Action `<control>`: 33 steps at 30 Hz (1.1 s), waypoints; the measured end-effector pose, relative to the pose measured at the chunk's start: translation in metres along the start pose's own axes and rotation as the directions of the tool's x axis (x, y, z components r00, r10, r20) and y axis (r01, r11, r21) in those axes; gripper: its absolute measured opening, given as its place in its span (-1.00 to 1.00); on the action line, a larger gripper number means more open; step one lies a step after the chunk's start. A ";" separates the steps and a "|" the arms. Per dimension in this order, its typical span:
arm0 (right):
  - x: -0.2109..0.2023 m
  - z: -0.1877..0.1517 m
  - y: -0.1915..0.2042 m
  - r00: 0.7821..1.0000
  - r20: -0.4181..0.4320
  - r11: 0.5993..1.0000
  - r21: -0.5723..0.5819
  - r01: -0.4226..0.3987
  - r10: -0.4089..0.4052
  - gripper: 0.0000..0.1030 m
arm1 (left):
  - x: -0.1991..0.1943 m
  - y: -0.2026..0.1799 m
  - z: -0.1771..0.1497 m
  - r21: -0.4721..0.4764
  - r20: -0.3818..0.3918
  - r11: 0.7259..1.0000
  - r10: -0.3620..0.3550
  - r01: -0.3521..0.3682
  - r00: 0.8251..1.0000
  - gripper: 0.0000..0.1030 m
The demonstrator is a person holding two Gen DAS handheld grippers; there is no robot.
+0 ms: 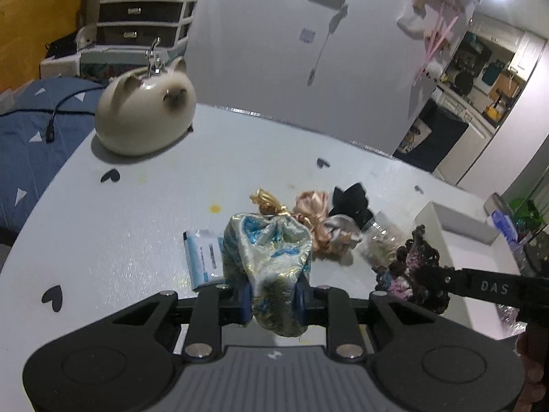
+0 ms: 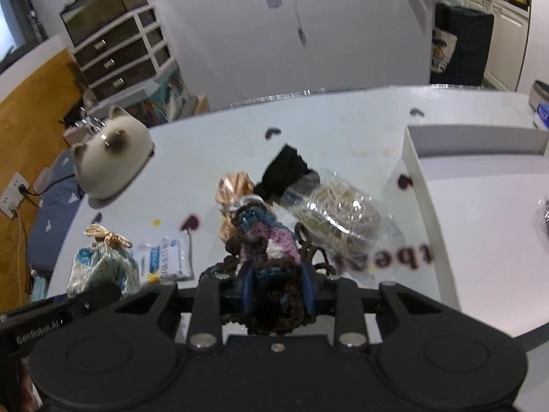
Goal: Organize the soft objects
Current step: 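Carry the floral pouch and knitted scrunchies into the white tray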
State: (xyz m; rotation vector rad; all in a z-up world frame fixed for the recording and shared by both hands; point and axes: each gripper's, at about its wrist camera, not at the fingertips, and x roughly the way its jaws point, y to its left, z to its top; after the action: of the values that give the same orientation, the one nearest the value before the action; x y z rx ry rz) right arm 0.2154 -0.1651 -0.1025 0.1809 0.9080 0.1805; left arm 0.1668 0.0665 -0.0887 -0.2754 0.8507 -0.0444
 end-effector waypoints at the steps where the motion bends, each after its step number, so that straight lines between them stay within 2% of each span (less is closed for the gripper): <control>1: -0.005 0.000 -0.001 1.000 0.011 1.000 0.000 -0.005 0.005 -0.42 | -0.004 -0.002 0.001 -0.002 0.010 1.000 -0.003 0.003 1.000 -0.52; 5: -0.023 0.000 -0.011 0.999 0.039 1.000 0.011 -0.019 0.018 -0.42 | -0.015 -0.016 0.001 0.010 0.030 1.000 -0.014 0.014 0.999 -0.52; 10: -0.048 -0.003 -0.030 0.994 0.106 1.000 -0.016 0.006 -0.004 -0.41 | -0.024 -0.033 0.000 -0.007 0.039 0.999 -0.047 0.047 0.998 -0.52; 17: -0.079 0.002 -0.084 0.985 0.172 1.000 0.002 0.030 -0.030 -0.41 | -0.035 -0.075 0.004 0.013 0.081 0.997 -0.075 0.074 0.994 -0.52; 22: -0.094 0.006 -0.133 0.983 0.177 0.999 0.021 0.042 -0.045 -0.41 | -0.031 -0.127 0.001 0.041 0.086 0.995 -0.100 0.096 0.991 -0.52; 33: -0.111 0.013 -0.231 0.985 0.167 0.999 0.020 0.050 -0.052 -0.41 | -0.005 -0.245 -0.020 0.093 0.039 0.983 -0.164 0.160 0.986 -0.51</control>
State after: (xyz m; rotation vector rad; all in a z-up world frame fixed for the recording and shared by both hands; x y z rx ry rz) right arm 0.1770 -0.4160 -0.0632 0.1847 0.7461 0.1085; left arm 0.1660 -0.1730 -0.0346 -0.2599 0.7764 -0.2265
